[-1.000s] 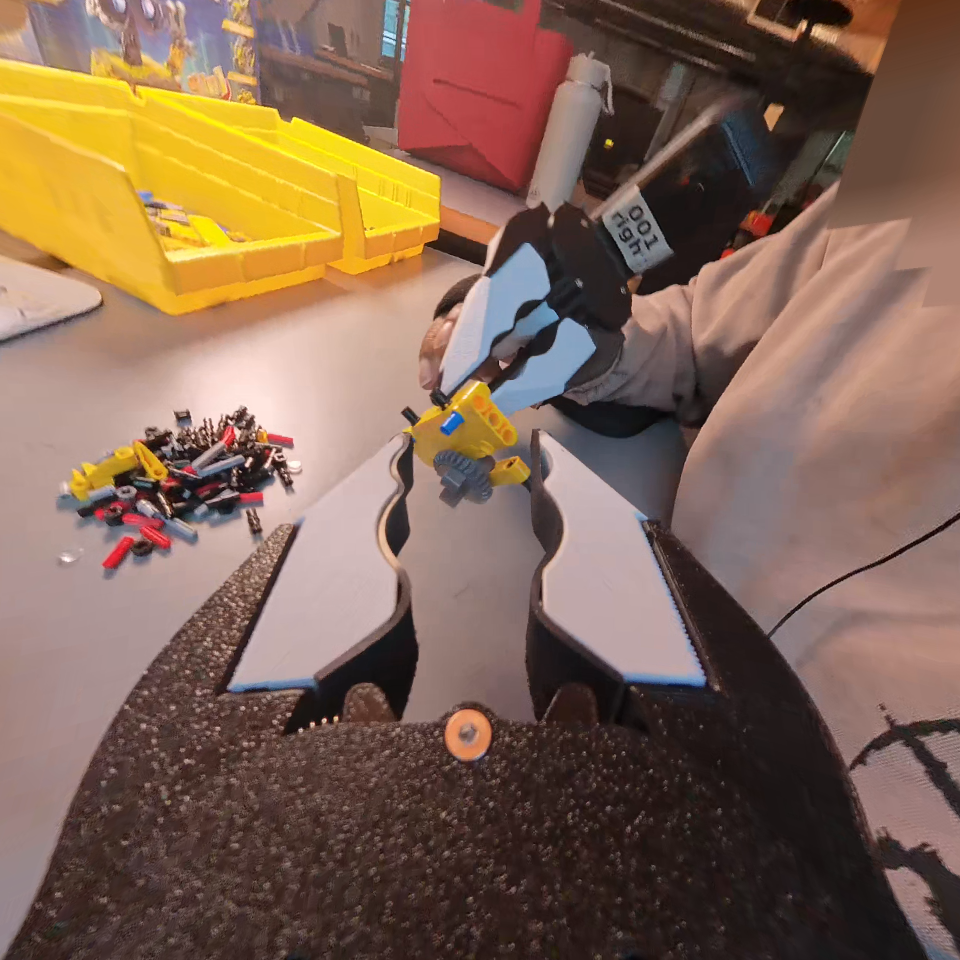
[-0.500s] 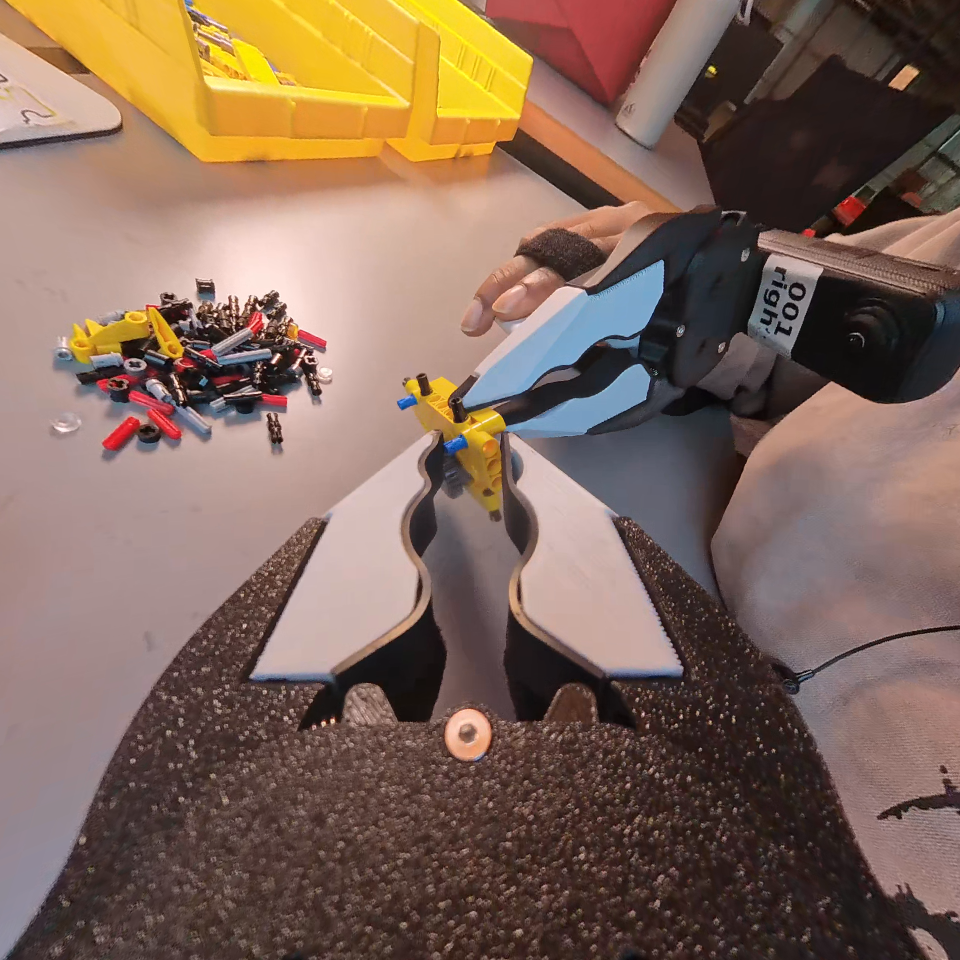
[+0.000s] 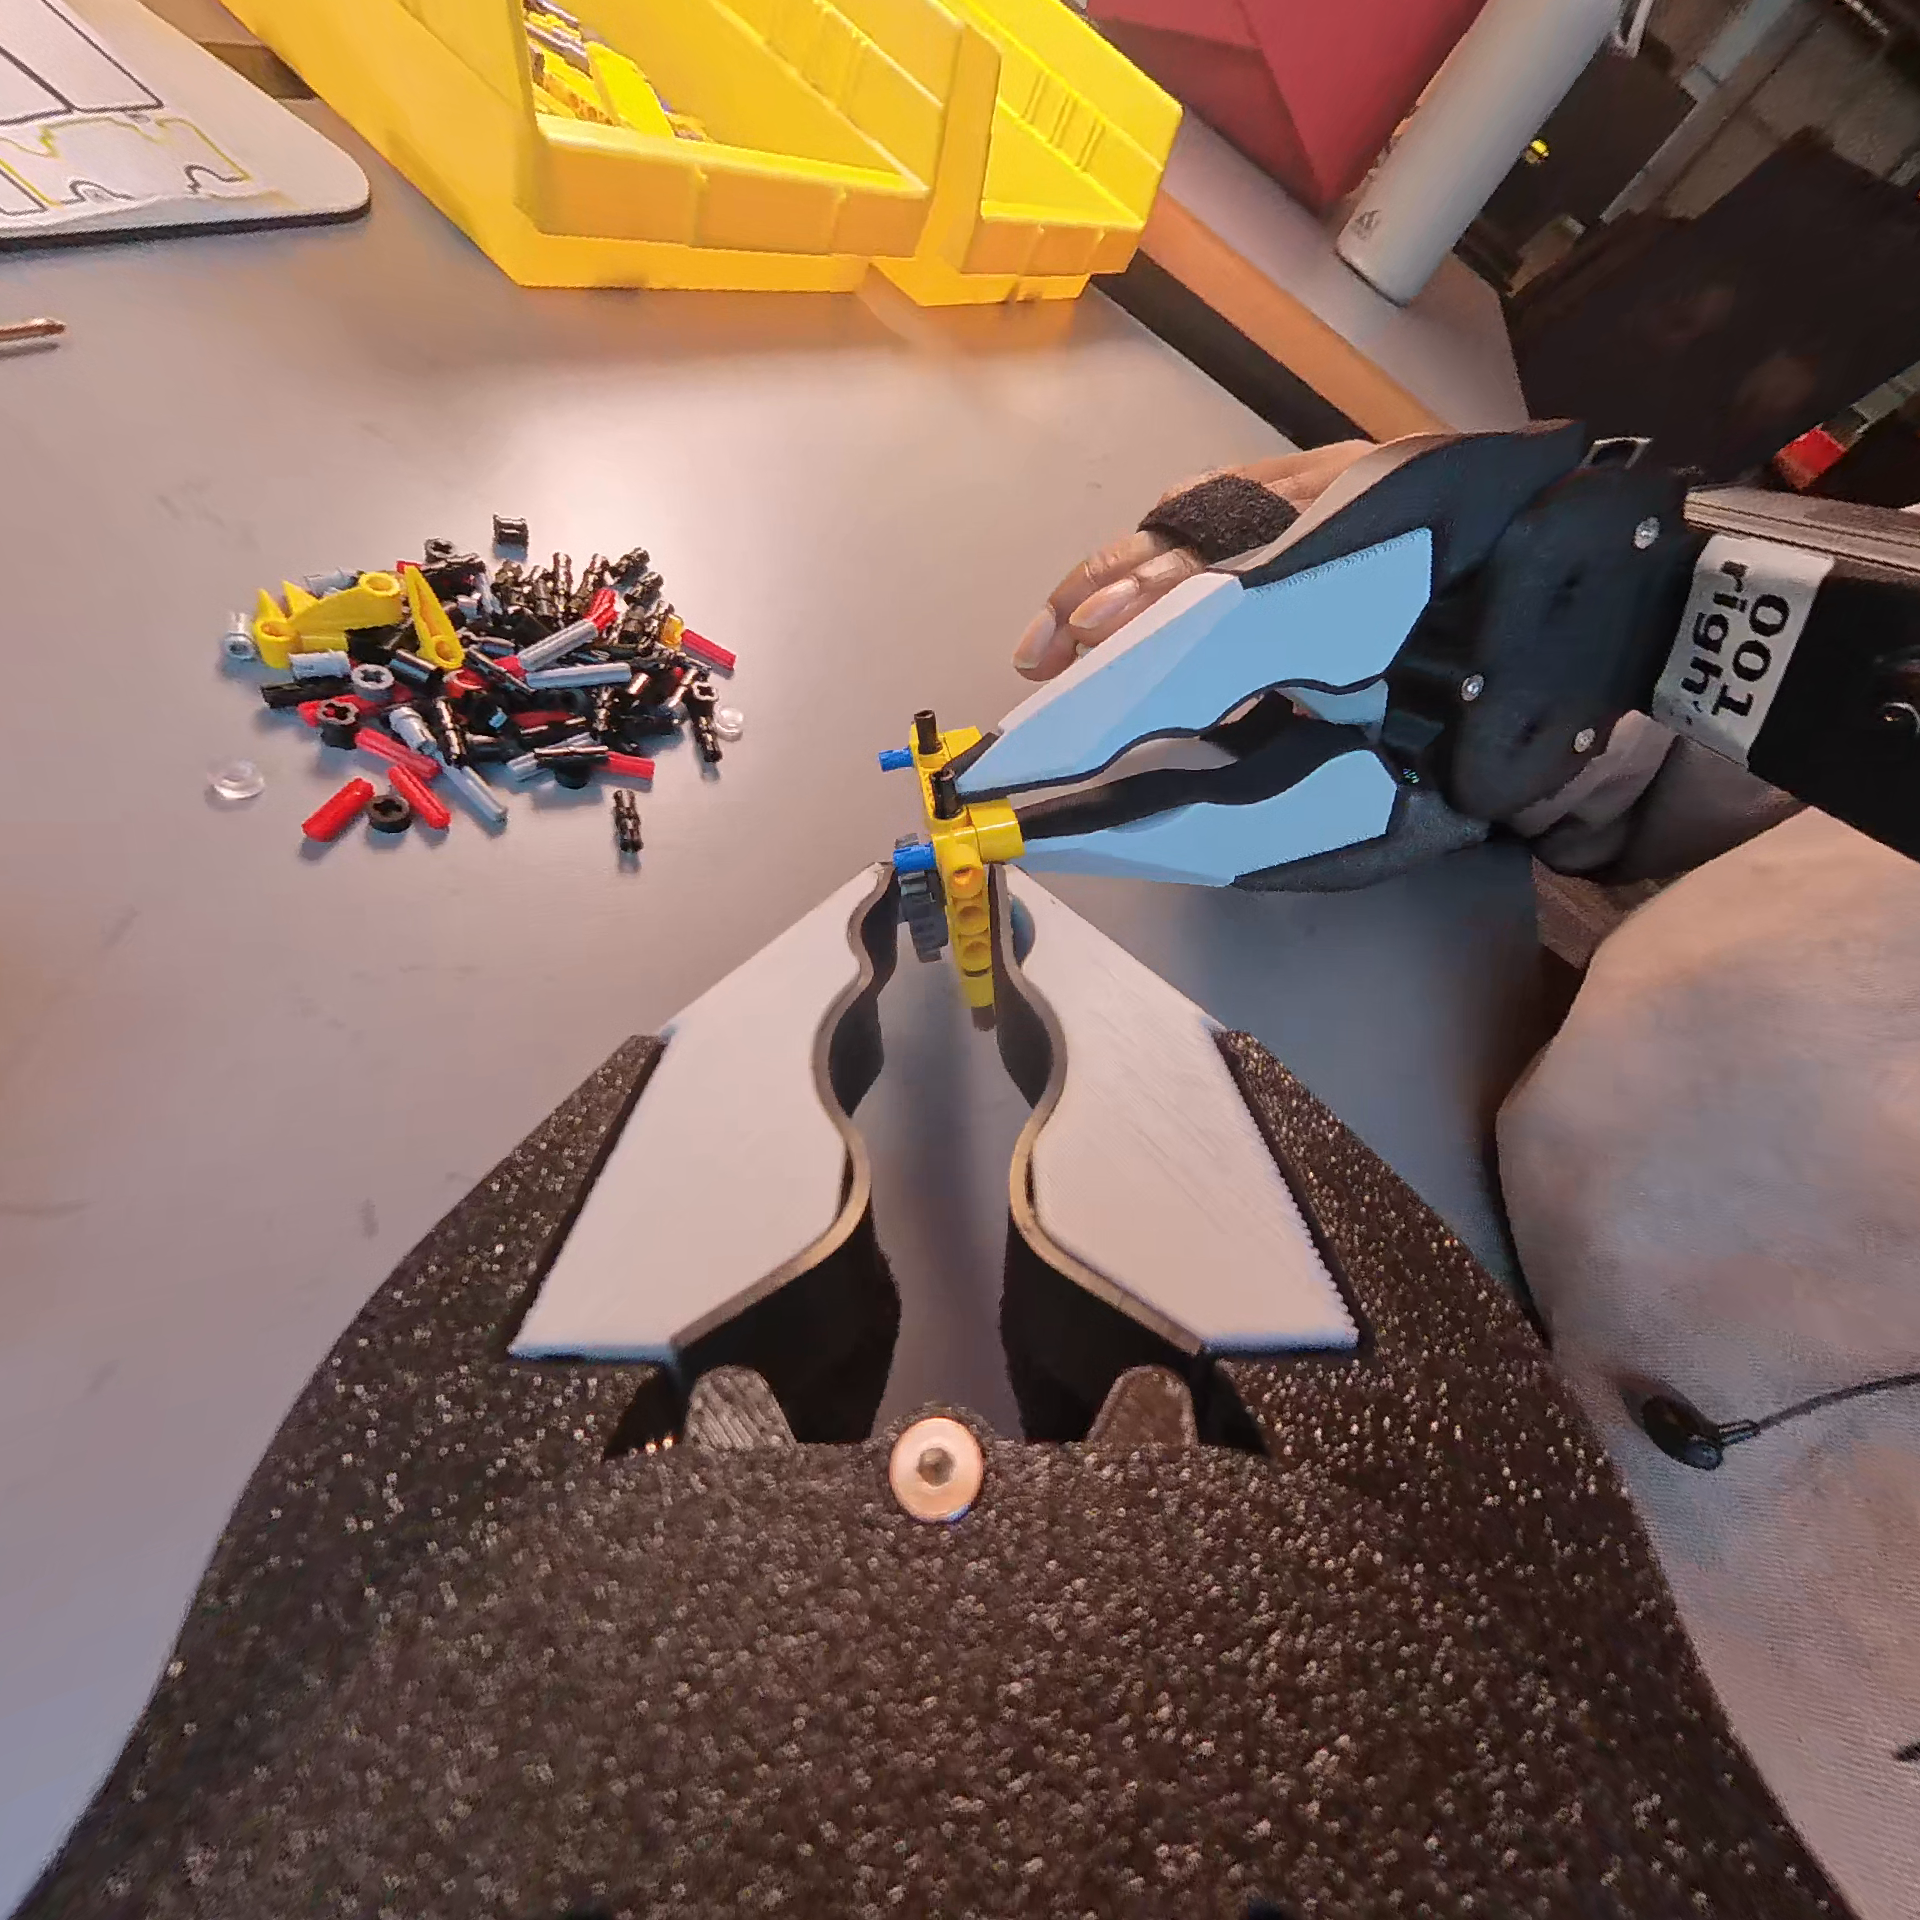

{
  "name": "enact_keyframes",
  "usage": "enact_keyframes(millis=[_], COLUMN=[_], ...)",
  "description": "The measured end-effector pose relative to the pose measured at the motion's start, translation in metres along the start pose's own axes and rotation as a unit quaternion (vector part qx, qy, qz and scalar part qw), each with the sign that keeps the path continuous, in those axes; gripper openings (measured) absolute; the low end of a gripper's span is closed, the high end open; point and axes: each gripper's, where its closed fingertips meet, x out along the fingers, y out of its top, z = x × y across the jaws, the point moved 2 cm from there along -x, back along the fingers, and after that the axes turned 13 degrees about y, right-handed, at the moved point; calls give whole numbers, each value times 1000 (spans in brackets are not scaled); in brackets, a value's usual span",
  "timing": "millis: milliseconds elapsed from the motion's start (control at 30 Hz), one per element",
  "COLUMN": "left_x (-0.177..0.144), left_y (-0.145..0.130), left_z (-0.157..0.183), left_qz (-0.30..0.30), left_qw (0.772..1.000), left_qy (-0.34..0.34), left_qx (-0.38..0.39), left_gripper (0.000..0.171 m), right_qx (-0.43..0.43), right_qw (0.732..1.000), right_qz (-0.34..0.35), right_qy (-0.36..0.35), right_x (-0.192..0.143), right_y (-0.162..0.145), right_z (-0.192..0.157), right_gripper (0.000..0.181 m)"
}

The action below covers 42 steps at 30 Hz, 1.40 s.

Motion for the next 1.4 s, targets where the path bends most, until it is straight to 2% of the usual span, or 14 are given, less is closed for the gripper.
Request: enact_keyframes(millis=[67,100,467,733,867,933,967,1000,1100,1167,1233,1300,1400], left_x=[3,3,11,12,10,15,11,7,6,7,9,11,12], left_y=[-2,-3,-6,-9,-10,-10,-6,-3,-6,-10,-15,-20,-23], left_z=[-5,-7,-8,-1,3,-13,-15,-12,-1,-3,-9,-9,-8], left_qz=[-9,-10,-35,-44,-43,-49,-41,-36,-35,-54,-62,-74,-84], left_qw=[1000,1000,998,997,996,996,997,998,998,996,996,996,995], left_qy=[8,4,-18,-35,-49,3,-8,-14,-28,-28,-11,-7,-10], left_qx=[-8,-12,-52,-56,-63,-73,-71,-59,-47,-57,-57,-55,-60], left_gripper=[14,7,8,7,8,8,8,8,9,9,9,9,9], right_qx=[0,-4,-50,-71,-64,-64,-78,-77,-39,-30,27,126,302], right_qw=[1000,1000,998,997,997,993,983,985,985,978,970,947,892], right_qz=[-9,-4,1,18,49,95,163,155,167,202,229,279,287], right_qy=[-1,0,-30,-22,-9,13,14,14,7,48,80,101,178], right_x=[3,4,-2,-9,-15,-22,-35,-36,-44,-50,-53,-64,-63], right_y=[-2,-2,-1,3,8,25,50,53,35,38,38,36,7], right_z=[0,-1,-6,-13,-16,-25,-32,-31,-10,-17,-13,6,28], right_gripper=[5,5,4,3,3,6,3,4,5,6,6,7,6])
